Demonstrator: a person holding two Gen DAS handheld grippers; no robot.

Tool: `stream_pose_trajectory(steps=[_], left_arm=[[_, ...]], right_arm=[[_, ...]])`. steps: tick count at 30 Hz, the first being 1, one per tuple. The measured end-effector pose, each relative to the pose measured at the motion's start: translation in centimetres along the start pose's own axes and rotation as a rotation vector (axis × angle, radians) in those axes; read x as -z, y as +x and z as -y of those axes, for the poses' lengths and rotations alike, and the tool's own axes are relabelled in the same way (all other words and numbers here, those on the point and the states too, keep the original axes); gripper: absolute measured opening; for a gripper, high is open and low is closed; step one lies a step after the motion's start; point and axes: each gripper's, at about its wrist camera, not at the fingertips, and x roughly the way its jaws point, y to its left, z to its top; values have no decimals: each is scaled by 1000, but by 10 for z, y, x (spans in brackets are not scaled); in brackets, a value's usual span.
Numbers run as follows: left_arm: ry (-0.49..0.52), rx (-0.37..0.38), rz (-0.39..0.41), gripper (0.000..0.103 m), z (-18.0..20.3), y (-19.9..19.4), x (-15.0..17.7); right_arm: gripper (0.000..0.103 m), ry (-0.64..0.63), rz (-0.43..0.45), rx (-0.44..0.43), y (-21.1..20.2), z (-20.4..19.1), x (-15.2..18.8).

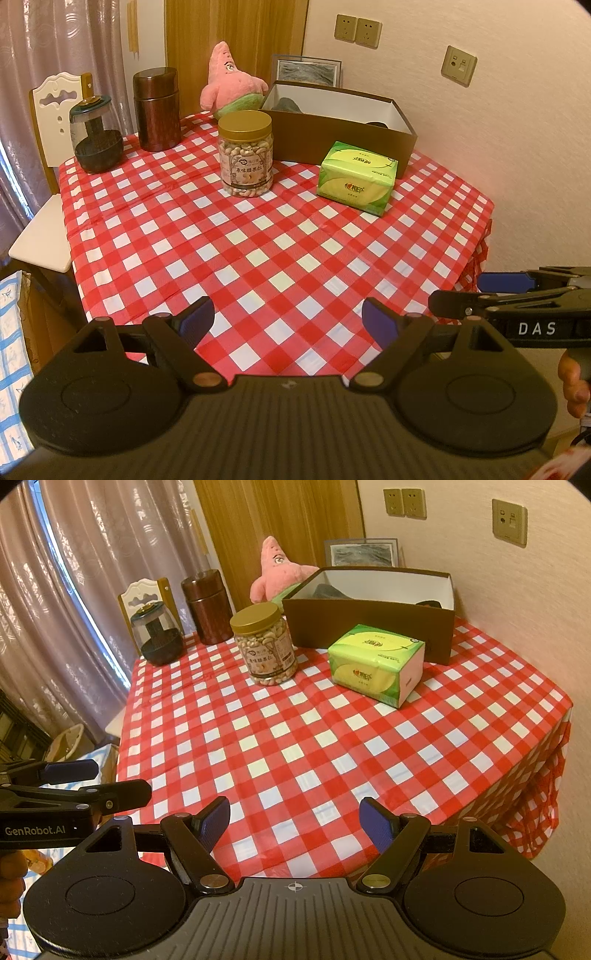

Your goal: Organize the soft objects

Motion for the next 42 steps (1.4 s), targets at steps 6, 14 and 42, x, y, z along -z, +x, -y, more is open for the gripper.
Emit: stream_pose_trajectory(steps=[6,14,42], left_arm=[[1,1,1,86,-1,0,0],[1,2,1,86,-1,-1,0],[0,3,2,86,1,0,0]], right_arm=[[77,0,1,1,0,-1,0],[77,0,1,2,0,-2,0],[77,-2,0,2,0,-4,1]])
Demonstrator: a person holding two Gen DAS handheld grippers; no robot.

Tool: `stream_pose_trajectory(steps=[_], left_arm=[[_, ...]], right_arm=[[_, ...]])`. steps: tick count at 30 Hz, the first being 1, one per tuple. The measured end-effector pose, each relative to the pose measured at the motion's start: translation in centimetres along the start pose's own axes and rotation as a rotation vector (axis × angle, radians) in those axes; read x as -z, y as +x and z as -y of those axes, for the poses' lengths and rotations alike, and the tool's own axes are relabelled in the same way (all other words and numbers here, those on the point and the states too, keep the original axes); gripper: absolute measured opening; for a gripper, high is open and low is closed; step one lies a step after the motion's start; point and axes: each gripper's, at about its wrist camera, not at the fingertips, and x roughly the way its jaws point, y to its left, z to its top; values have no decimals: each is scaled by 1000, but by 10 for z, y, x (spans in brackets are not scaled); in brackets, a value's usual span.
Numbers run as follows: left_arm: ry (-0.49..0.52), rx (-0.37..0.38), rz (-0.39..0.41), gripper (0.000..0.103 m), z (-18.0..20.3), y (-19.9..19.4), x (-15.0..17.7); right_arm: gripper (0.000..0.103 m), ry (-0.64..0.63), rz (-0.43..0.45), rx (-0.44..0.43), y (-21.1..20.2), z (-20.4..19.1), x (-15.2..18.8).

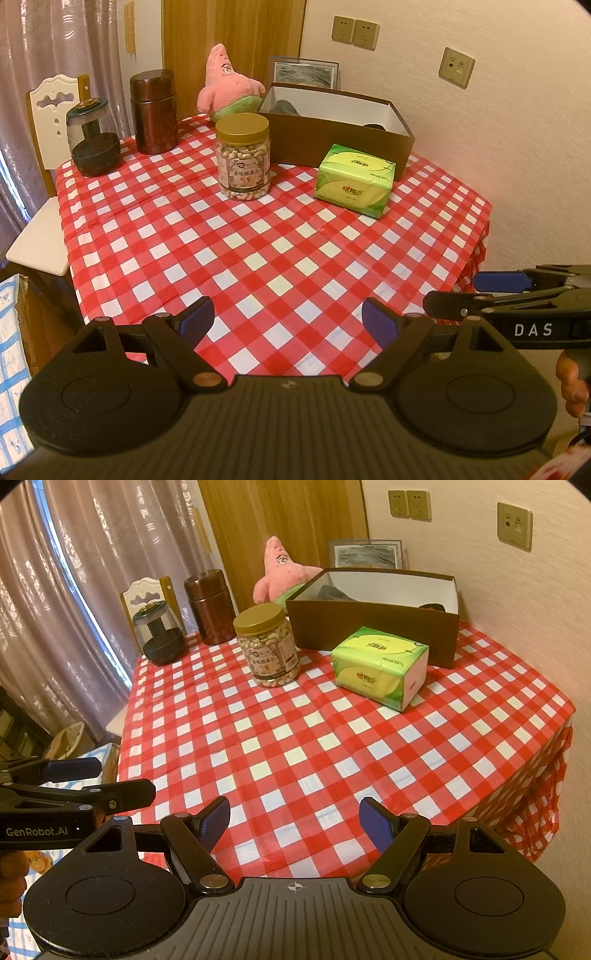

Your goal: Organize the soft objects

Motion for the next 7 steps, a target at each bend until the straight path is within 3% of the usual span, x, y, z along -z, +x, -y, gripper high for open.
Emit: stream_pose_trajectory(steps=[7], left_arm=[[1,3,1,86,6,-2,0]], right_arm=[[77,1,-2,1,0,-1,0]])
